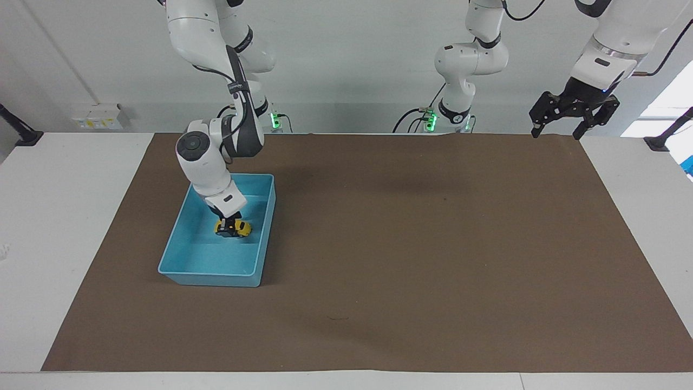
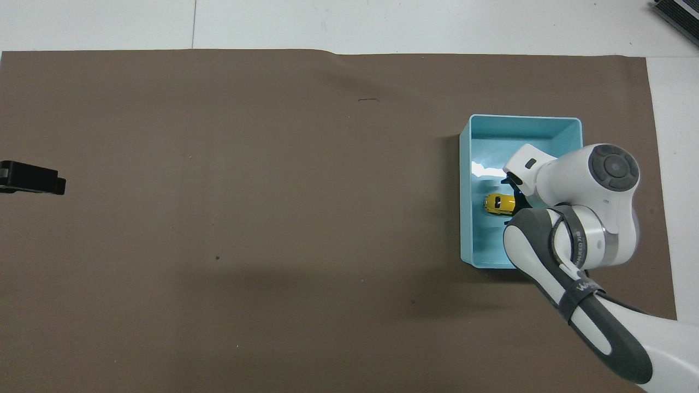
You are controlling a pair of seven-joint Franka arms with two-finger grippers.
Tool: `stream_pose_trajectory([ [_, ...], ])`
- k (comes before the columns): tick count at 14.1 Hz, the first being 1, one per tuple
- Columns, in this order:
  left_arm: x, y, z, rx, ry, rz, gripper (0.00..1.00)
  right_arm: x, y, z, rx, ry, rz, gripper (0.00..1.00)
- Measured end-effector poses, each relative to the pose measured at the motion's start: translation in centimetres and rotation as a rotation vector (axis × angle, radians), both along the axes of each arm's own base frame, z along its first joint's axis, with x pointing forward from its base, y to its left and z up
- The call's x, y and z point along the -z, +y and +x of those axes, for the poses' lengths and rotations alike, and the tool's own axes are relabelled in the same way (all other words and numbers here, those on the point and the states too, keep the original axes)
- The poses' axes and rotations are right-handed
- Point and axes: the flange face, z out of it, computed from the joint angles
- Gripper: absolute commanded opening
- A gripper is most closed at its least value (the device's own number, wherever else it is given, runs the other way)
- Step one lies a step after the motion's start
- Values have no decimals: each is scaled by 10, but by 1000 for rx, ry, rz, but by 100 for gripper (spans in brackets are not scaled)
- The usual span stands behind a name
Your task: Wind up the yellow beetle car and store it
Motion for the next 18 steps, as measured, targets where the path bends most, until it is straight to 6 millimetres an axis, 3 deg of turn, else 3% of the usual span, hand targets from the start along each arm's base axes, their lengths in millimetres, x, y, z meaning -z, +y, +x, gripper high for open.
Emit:
stream_pose_trajectory([
  [3,0,0,0,0,0,0,100,-14,0,9,0,-22,1,100],
  [8,0,0,0,0,0,0,100,-56,4,30,-3,-42,0,100],
  [18,0,0,0,0,0,0,100,-122,5,50,0,-137,2,100],
])
